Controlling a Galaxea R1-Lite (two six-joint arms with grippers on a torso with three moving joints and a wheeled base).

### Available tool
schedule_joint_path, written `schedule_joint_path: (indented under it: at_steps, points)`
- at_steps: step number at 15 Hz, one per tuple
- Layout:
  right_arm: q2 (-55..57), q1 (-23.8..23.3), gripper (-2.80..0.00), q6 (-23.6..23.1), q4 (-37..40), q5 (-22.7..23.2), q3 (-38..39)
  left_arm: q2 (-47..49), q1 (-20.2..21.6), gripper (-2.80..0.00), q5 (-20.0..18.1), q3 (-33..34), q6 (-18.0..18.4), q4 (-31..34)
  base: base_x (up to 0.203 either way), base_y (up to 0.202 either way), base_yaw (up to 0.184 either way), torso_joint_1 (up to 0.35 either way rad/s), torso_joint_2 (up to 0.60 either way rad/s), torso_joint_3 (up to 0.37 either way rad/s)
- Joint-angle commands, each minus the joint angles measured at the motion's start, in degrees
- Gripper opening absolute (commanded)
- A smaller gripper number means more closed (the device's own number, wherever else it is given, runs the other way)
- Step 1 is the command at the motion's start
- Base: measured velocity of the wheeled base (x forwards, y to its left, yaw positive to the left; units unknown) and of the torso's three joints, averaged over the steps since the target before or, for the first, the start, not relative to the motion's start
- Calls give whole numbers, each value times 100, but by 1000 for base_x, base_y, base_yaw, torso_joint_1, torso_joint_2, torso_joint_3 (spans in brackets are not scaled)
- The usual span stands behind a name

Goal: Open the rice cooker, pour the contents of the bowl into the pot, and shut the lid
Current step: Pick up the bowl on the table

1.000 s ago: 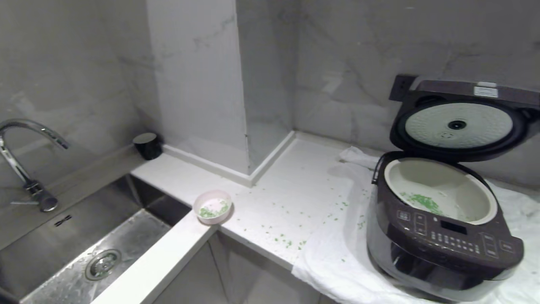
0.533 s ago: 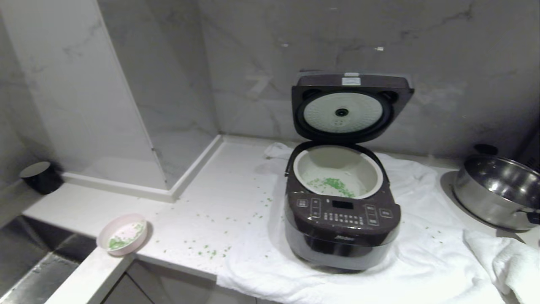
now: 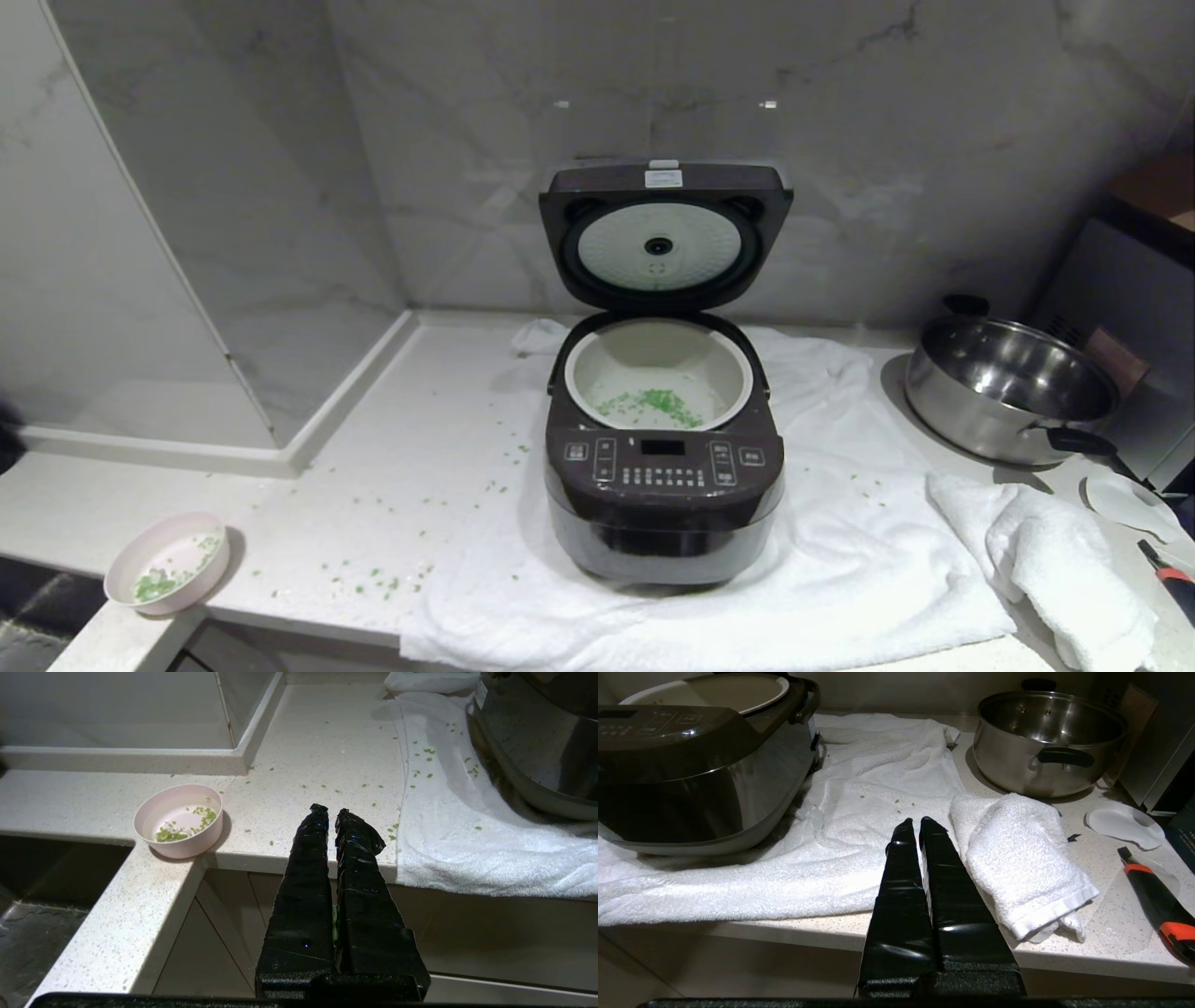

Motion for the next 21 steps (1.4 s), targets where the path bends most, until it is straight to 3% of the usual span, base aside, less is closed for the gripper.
schedule_joint_path:
  at_steps: [1, 5, 12, 19, 21]
  points:
    - [-2, 5, -280, -2, -2, 2, 9, 2, 10, -280, 0, -1, 6, 3, 0, 0, 0, 0, 0, 0]
    - [-3, 5, -280, -2, -2, 2, 9, 2, 10, -280, 0, -1, 15, 3, 21, 0, 0, -3, 1, 2]
    - [5, 5, -280, -2, -2, 2, 9, 2, 1, -280, 0, -1, -3, 3, 182, 0, 1, 4, 3, 4]
    - [5, 5, -280, 30, -2, -24, 9, 6, 10, -280, 147, -66, -10, 20, 9, 0, 0, 2, 1, 0]
    - [5, 5, -280, 42, -2, -24, 9, 468, 18, -280, 237, -518, -87, 21, 0, 0, 0, 0, 0, 0]
